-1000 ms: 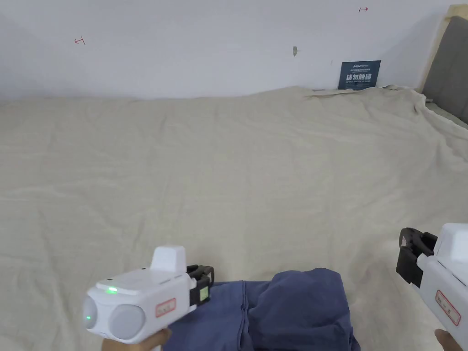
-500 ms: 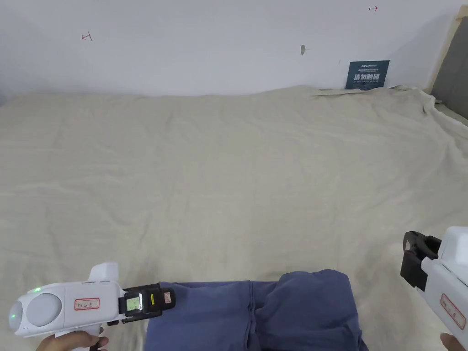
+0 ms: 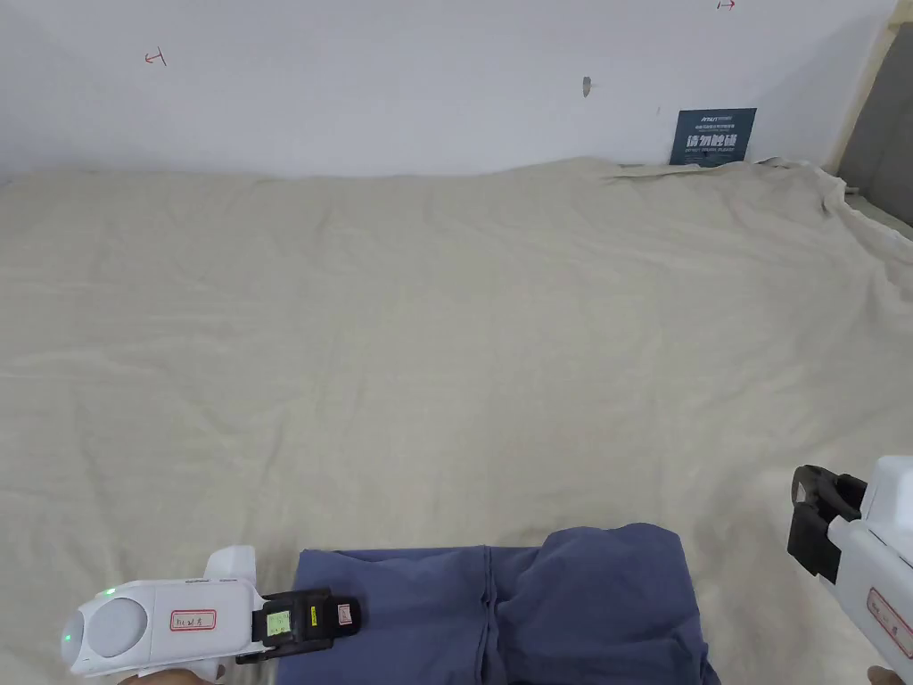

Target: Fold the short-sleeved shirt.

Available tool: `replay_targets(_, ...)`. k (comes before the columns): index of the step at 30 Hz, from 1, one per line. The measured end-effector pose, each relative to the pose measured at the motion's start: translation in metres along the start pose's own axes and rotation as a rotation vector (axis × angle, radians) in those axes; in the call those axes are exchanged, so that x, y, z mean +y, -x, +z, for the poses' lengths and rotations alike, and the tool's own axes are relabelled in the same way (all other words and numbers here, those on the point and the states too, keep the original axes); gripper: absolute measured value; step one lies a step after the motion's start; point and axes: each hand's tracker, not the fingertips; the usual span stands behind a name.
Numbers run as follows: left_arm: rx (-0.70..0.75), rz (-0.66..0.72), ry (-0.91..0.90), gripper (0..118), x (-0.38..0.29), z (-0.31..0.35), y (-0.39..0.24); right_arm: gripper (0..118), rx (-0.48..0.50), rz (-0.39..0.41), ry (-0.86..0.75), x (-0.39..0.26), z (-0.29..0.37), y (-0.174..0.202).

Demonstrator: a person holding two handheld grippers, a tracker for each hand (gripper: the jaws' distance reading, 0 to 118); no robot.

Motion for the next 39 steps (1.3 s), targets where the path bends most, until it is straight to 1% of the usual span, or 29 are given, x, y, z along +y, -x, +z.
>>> replay_targets(4, -0.009, 0.010, -0.007, 96, 0.004, 0.001, -0.001, 0, -0.001, 0.000, 0.002, -0.001, 0.000, 0.000)
replay_targets(5, 0.008, 0.005, -0.012, 88, 0.005, 0.002, -0.001, 0, -0.002, 0.000, 0.002, -0.001, -0.001, 0.000)
replay_targets(6, 0.070, -0.010, -0.012, 65, 0.006, 0.004, 0.001, 0, -0.001, -0.001, 0.002, -0.001, -0.001, 0.000)
replay_targets(7, 0.098, -0.020, -0.008, 41, 0.006, 0.004, 0.002, 0, -0.001, -0.001, 0.002, 0.000, -0.001, 0.001)
replay_targets(8, 0.057, -0.009, -0.004, 21, 0.004, 0.006, 0.004, 0, 0.002, -0.002, 0.003, 0.000, -0.002, 0.001)
replay_targets(9, 0.032, 0.029, -0.002, 16, 0.004, 0.008, 0.004, 0, 0.004, -0.003, 0.002, 0.000, -0.002, 0.002)
replay_targets(11, 0.047, 0.021, -0.022, 11, 0.003, 0.011, -0.005, 0, 0.008, -0.004, -0.002, 0.001, -0.001, 0.003)
replay_targets(15, 0.106, -0.031, -0.021, 7, 0.006, 0.018, -0.025, 0, 0.018, -0.002, -0.007, 0.004, -0.002, 0.005)
replay_targets(20, 0.123, -0.038, -0.035, 6, 0.016, 0.041, -0.038, 0, 0.028, -0.001, -0.020, 0.009, -0.002, 0.006)
replay_targets(24, 0.200, -0.032, -0.069, 6, 0.025, 0.075, -0.033, 0, 0.033, 0.001, -0.028, 0.011, -0.002, 0.006)
replay_targets(25, 0.236, -0.012, -0.072, 6, 0.027, 0.085, -0.030, 0, 0.035, 0.002, -0.027, 0.011, -0.002, 0.006)
replay_targets(27, 0.289, -0.035, -0.081, 6, 0.029, 0.104, -0.029, 0, 0.037, 0.004, -0.031, 0.012, -0.002, 0.007)
replay_targets(29, 0.351, -0.016, -0.086, 6, 0.029, 0.124, -0.033, 0, 0.041, 0.004, -0.032, 0.012, -0.002, 0.007)
replay_targets(32, 0.395, -0.018, -0.094, 6, 0.031, 0.140, -0.043, 0, 0.047, 0.004, -0.033, 0.012, -0.002, 0.009)
replay_targets(35, 0.403, -0.042, -0.087, 6, 0.033, 0.140, -0.066, 0, 0.053, 0.004, -0.034, 0.012, -0.001, 0.009)
replay_targets(39, 0.343, -0.140, -0.046, 6, 0.039, 0.121, -0.111, 0, 0.054, 0.006, -0.039, 0.012, 0.001, 0.009)
